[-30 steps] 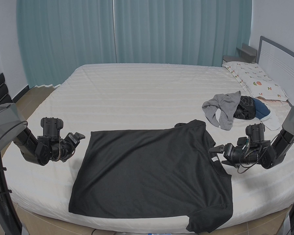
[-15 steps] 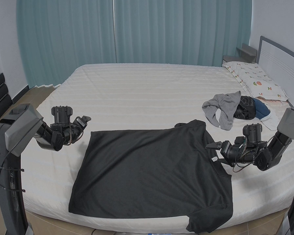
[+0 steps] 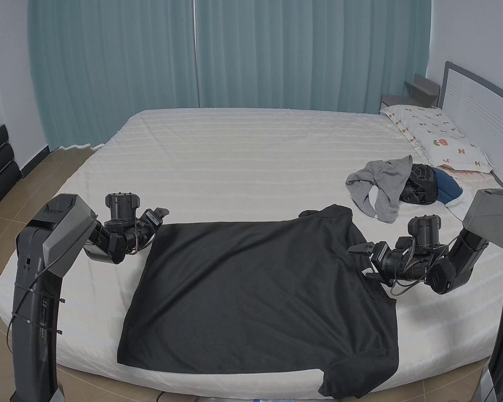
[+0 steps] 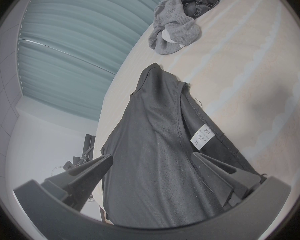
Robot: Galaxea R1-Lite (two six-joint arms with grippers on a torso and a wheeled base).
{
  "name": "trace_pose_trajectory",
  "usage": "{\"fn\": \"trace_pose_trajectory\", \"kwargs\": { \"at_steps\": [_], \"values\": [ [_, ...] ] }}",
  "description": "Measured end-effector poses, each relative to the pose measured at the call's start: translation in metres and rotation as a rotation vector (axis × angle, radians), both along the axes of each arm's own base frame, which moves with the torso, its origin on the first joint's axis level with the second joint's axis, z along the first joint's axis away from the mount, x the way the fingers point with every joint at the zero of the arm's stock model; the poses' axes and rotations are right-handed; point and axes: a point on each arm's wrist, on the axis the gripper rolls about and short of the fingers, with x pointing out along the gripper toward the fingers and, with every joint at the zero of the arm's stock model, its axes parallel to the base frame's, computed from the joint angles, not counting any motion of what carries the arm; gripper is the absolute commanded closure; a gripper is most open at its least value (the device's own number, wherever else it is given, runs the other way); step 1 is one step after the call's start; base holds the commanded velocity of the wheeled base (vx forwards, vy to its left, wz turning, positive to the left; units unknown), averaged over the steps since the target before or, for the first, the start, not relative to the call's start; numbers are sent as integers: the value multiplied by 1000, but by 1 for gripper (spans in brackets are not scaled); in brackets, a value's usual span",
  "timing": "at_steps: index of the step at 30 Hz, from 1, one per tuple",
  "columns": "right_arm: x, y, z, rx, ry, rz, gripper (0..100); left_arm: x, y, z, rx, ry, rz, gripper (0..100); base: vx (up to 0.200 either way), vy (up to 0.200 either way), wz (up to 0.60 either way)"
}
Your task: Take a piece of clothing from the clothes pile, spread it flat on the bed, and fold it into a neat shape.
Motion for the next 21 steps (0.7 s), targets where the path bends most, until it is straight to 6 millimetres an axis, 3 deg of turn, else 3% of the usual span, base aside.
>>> {"fn": "trace_pose_trajectory", "kwargs": {
  "at_steps": [6, 7, 21],
  "values": [
    [2, 1, -1, 0, -4, 1, 0, 6, -6, -8, 5, 11, -15, 0, 0, 0, 0],
    [3, 1, -1, -1, -4, 1, 0, 6, -7, -9, 7, 16, -16, 100, 0, 0, 0],
    [20, 7, 4, -3, -131, -20, 0, 21, -7, -14, 53, 10, 66, 100, 0, 0, 0]
  ]
}}
